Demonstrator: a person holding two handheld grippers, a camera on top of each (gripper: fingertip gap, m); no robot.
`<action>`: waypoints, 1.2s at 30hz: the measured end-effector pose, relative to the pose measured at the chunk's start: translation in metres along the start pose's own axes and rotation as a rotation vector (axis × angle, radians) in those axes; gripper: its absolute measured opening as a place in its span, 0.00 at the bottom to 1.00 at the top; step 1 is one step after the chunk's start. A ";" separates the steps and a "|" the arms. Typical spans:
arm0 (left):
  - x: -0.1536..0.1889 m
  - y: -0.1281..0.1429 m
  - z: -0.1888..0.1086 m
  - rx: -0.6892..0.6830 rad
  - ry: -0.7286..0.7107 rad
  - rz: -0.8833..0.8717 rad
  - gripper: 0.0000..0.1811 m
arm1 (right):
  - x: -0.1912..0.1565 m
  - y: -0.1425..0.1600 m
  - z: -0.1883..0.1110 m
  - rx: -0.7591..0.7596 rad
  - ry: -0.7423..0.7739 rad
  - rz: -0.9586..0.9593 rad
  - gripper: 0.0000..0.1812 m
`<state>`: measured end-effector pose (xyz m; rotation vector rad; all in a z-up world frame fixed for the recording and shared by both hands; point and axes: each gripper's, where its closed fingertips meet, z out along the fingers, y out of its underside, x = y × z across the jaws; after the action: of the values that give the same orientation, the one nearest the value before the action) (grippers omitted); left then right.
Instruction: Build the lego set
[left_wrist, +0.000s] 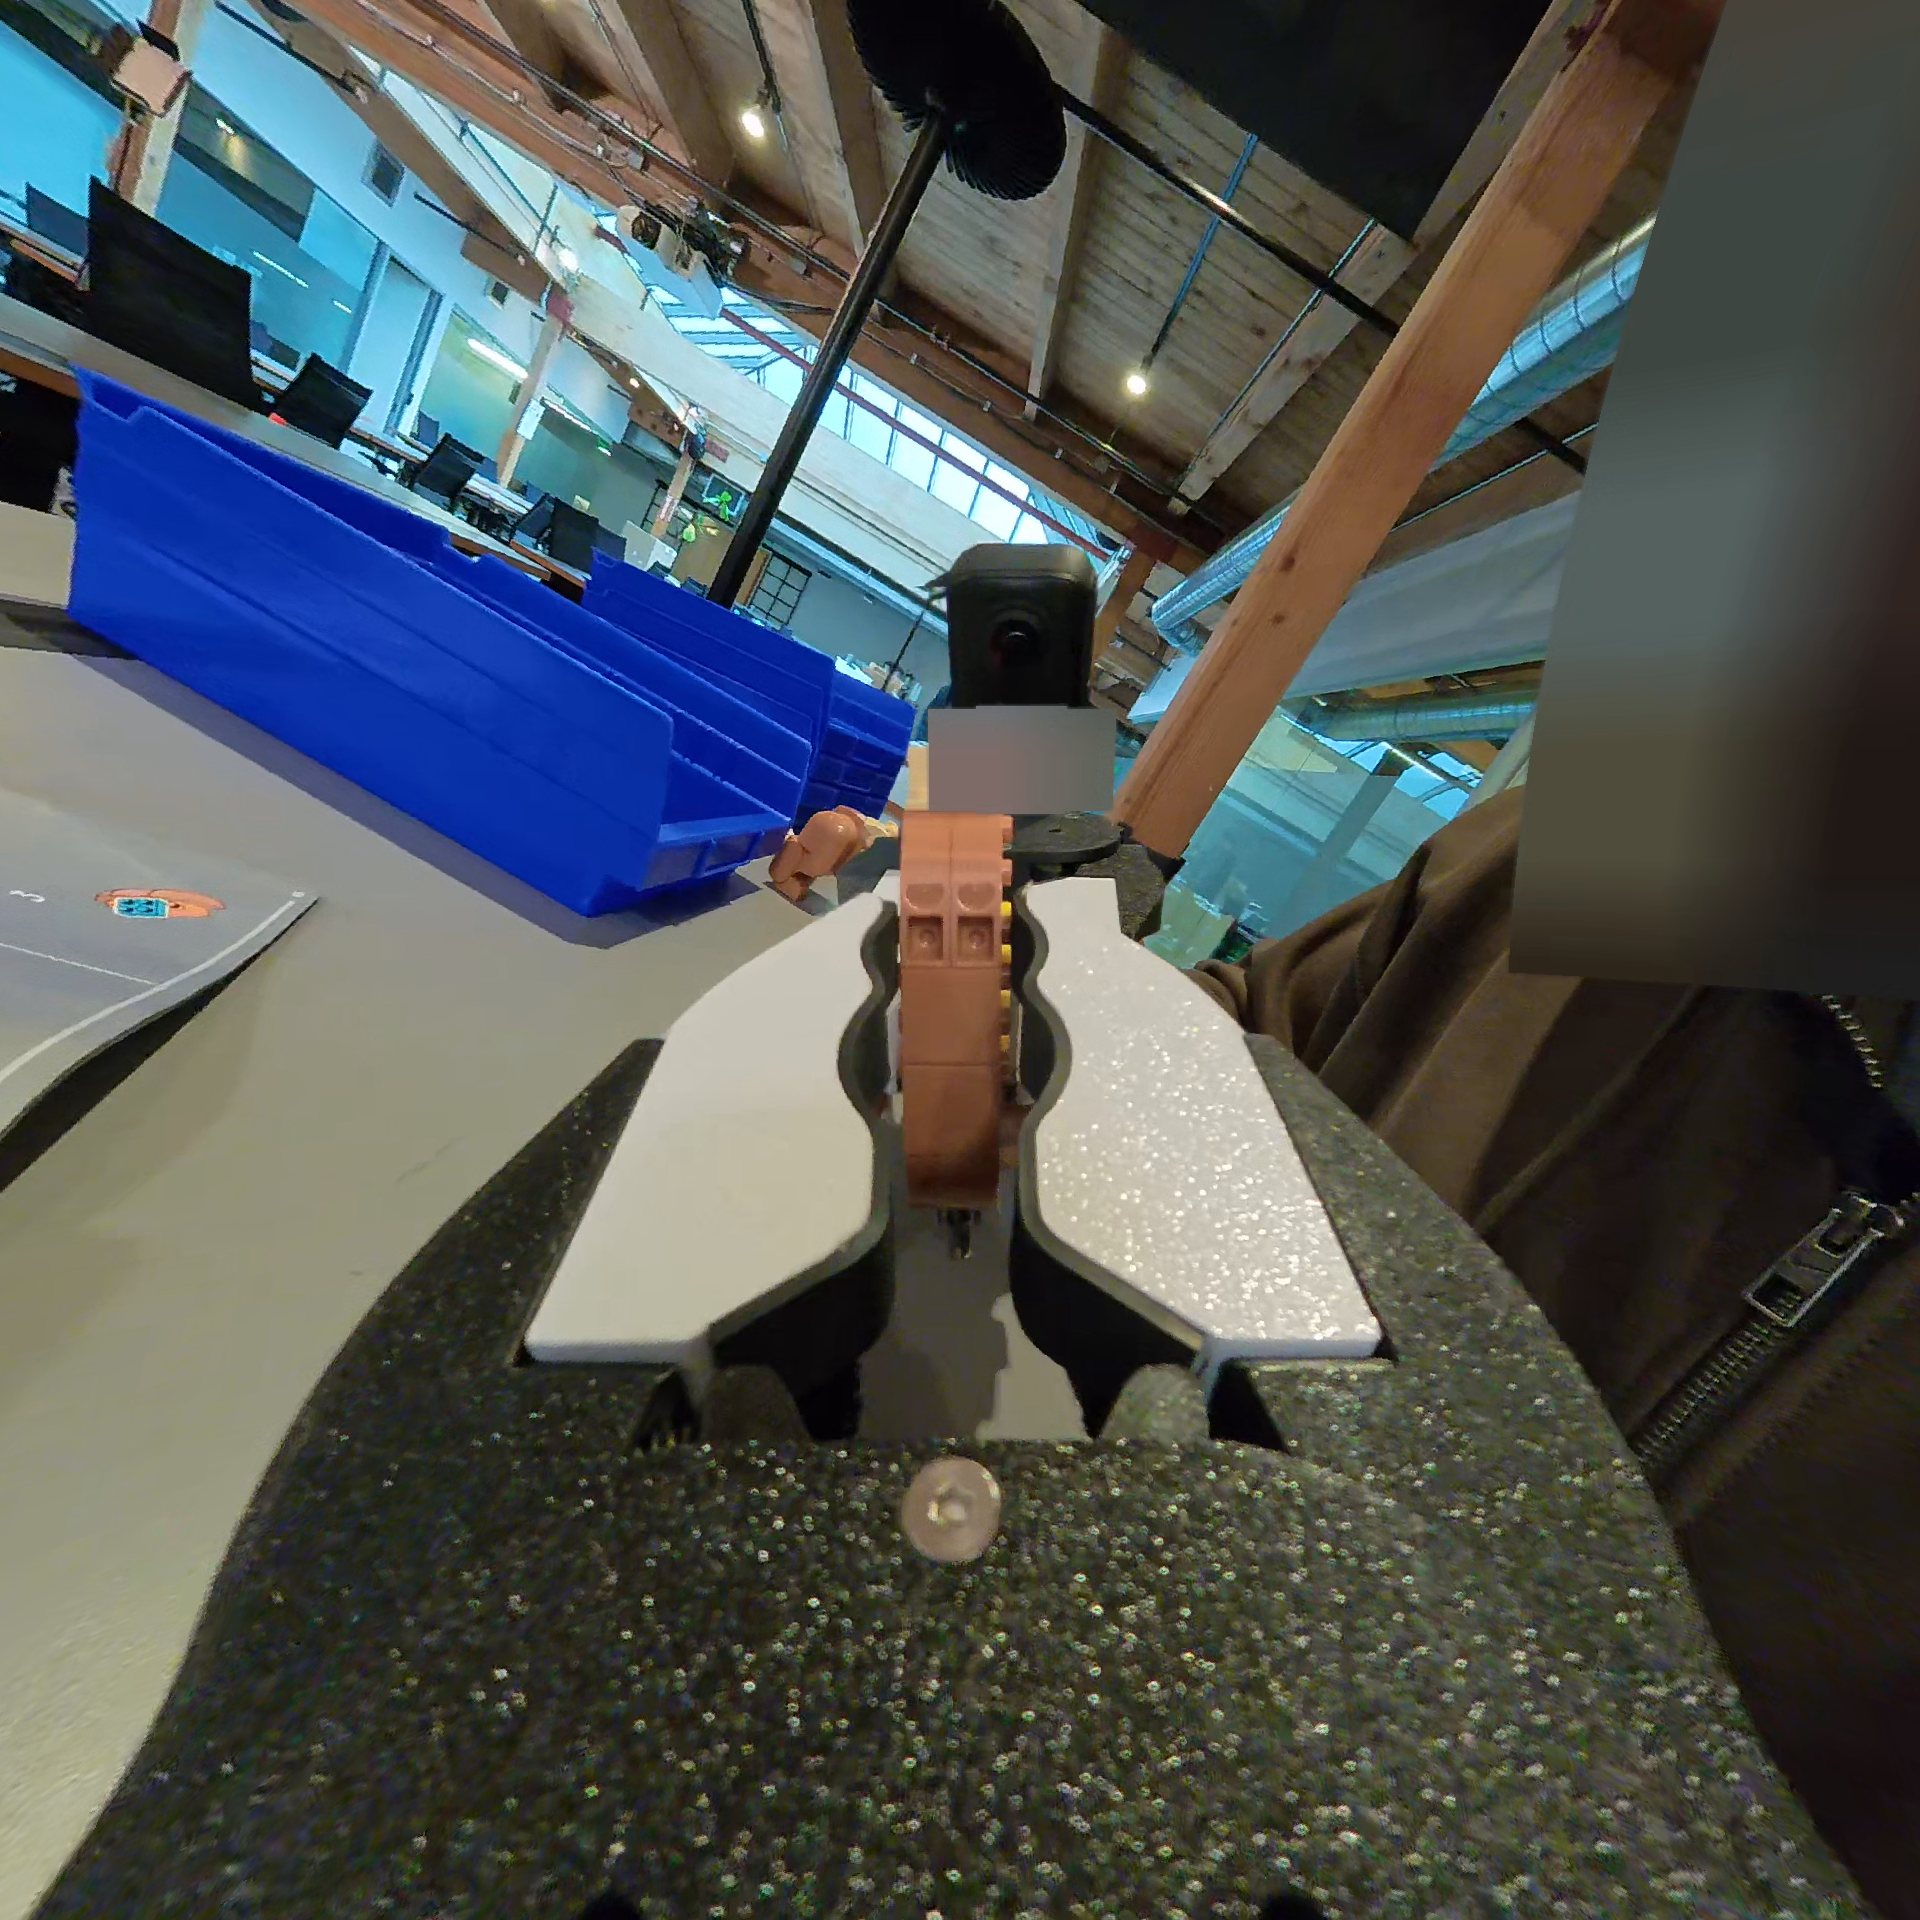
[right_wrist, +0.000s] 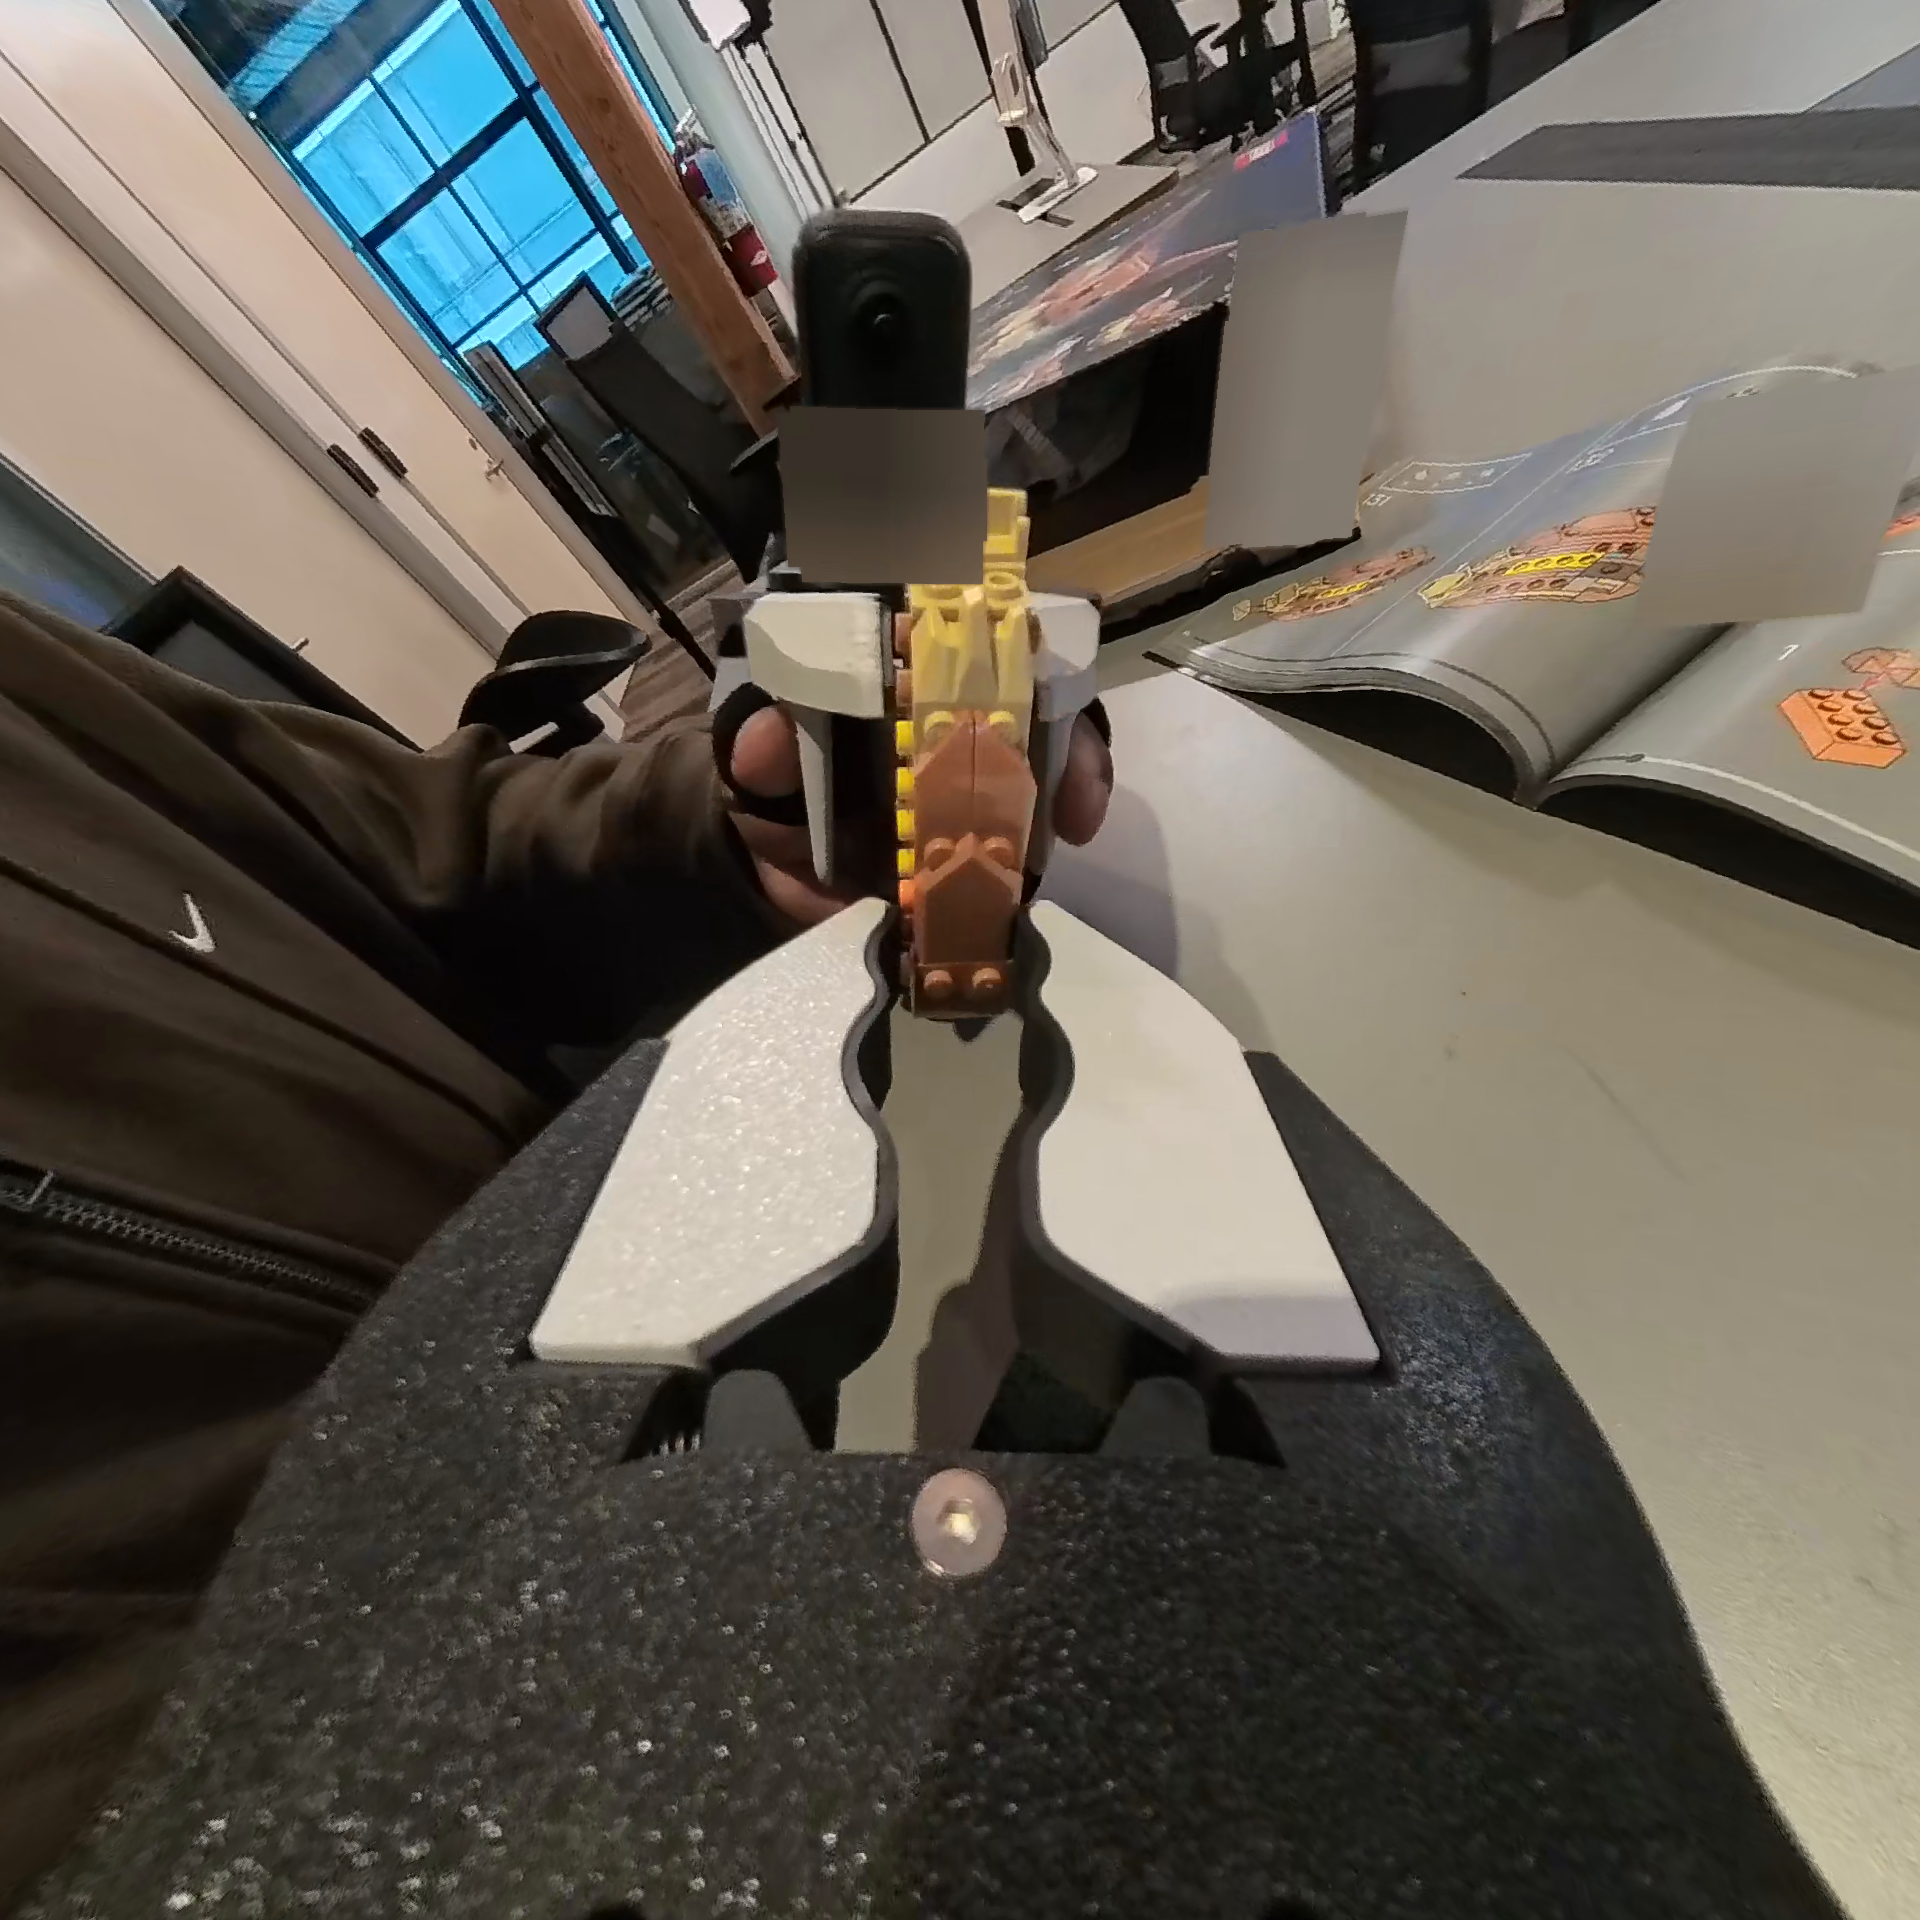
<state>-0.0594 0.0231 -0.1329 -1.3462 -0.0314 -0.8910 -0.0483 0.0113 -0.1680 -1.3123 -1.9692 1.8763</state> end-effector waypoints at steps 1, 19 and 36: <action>0.000 0.000 0.000 -0.001 0.006 -0.011 0.11 | 0.000 0.000 0.000 0.002 -0.002 -0.003 0.11; 0.003 0.018 0.007 -0.125 0.021 0.037 0.16 | -0.004 0.008 -0.005 -0.006 -0.065 -0.015 0.10; -0.007 -0.042 0.023 0.020 -0.037 0.128 0.12 | 0.029 -0.012 -0.059 -0.106 0.246 -0.650 0.24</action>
<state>-0.0775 0.0480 -0.0962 -1.3307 0.0175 -0.7561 -0.0353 0.0761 -0.1577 -0.7340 -2.0439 1.2589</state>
